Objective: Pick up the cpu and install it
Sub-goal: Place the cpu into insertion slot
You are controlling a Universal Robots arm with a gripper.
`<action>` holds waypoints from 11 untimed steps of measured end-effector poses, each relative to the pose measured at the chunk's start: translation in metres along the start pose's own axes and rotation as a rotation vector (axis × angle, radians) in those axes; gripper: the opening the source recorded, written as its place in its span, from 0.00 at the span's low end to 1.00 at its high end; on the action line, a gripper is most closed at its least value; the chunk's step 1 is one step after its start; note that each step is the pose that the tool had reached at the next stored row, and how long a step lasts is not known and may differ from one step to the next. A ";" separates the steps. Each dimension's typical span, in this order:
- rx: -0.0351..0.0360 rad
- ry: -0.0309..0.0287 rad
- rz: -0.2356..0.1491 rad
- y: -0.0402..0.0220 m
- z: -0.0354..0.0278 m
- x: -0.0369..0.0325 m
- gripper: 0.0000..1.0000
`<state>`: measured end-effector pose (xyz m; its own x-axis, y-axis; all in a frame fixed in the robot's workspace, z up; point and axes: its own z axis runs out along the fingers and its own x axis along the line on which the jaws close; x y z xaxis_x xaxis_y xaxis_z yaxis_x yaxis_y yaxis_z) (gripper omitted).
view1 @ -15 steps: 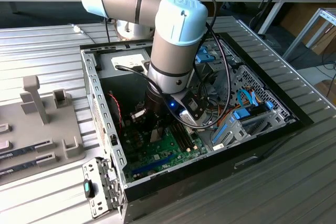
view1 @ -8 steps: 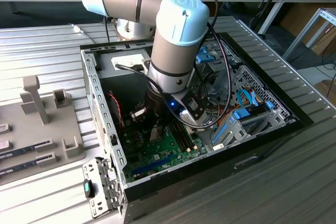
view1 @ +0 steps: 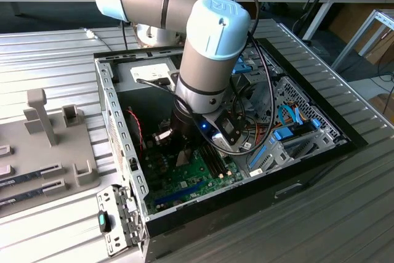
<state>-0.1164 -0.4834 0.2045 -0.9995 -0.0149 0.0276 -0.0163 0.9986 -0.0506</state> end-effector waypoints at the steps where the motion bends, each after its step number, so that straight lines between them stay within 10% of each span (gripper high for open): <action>1: 0.0000 0.0000 0.000 0.0000 0.0000 -0.0001 0.40; 11: -0.0013 -0.0019 -0.035 0.0006 0.0001 -0.0006 0.40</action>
<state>-0.1158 -0.4828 0.2043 -0.9984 -0.0496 0.0275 -0.0509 0.9975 -0.0483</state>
